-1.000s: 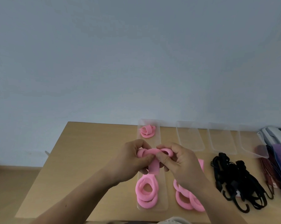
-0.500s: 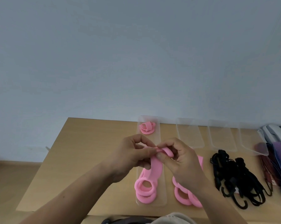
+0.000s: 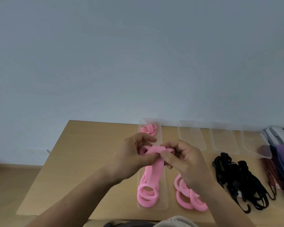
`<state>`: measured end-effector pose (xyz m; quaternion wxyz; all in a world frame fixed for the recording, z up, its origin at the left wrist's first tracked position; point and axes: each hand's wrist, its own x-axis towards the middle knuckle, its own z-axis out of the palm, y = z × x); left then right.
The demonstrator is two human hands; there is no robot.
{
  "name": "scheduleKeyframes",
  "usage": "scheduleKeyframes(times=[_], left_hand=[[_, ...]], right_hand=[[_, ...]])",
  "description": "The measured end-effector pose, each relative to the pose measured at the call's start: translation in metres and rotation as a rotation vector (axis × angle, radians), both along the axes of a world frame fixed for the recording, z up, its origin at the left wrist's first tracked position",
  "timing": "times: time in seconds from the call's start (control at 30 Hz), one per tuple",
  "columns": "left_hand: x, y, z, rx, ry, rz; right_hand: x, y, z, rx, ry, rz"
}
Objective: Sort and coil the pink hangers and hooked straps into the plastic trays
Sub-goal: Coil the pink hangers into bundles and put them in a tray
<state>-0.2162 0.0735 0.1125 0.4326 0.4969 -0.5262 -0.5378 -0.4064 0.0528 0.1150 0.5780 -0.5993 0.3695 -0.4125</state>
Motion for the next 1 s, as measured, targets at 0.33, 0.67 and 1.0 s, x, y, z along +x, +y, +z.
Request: scheduleKeyframes(times=[0.33,0.67,1.0], left_hand=[[0.008,-0.001,0.012,0.200,0.244,-0.155],[0.001,0.000,0.015,0.165,0.297,-0.048],[-0.004,0.001,0.005,-0.059,0.081,0.005]], right_hand=[[0.005,0.002,-0.003,-0.112,0.030,-0.031],[0.006,0.004,-0.001,-0.045,-0.040,0.009],[0.004,0.001,0.013,0.092,0.010,-0.070]])
